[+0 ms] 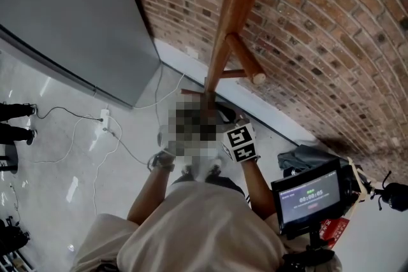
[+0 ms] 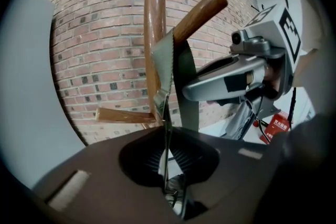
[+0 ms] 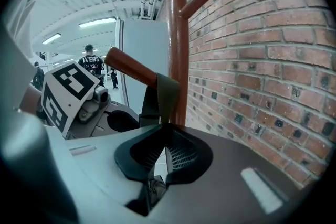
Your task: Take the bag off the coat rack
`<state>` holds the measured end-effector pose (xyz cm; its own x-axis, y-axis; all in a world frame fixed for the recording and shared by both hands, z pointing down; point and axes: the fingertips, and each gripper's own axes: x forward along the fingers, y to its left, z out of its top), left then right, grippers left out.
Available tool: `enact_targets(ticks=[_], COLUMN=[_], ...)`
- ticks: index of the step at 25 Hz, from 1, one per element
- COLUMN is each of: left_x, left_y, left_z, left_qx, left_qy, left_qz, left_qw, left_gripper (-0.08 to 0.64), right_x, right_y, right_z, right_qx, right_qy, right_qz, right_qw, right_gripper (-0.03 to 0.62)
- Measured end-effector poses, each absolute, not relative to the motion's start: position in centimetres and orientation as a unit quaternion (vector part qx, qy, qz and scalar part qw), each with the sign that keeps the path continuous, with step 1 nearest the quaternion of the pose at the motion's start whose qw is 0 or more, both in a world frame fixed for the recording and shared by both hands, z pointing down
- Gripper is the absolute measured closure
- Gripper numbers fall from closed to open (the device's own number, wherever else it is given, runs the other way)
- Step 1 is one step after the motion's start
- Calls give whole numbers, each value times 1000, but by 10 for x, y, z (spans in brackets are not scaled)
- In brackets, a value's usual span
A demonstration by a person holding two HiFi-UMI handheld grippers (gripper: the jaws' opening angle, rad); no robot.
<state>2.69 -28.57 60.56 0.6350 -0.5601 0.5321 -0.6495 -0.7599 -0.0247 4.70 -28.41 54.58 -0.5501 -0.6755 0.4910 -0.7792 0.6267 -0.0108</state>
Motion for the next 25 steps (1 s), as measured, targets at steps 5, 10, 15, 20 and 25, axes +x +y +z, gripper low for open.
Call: enact_targets(ticks=[5,10,15,20,25], left_x=[24,19,18,16,14], left_y=[-283,-279,-274,-268,-259], left_z=[595,590,585,578,564], left_qx=[897,897,899,899,902], left_qy=[-341,-343,-344,-347,-348], left_qz=[260,247,240,233,222], left_qw=[109,126,127,129,126], left_gripper=[541,543,543,543,543], right_x=[51,56,58,58,61], right_y=[-282,-279,-275,-269,-261], right_z=[543,536,530,524,512], right_qx=[420,426,426,423,421], right_qy=[-869,-867,-868,-870,-872], right_qz=[124,137,138,136,130], right_qw=[229,218,215,215,211], right_gripper=[584,584,584,584,584])
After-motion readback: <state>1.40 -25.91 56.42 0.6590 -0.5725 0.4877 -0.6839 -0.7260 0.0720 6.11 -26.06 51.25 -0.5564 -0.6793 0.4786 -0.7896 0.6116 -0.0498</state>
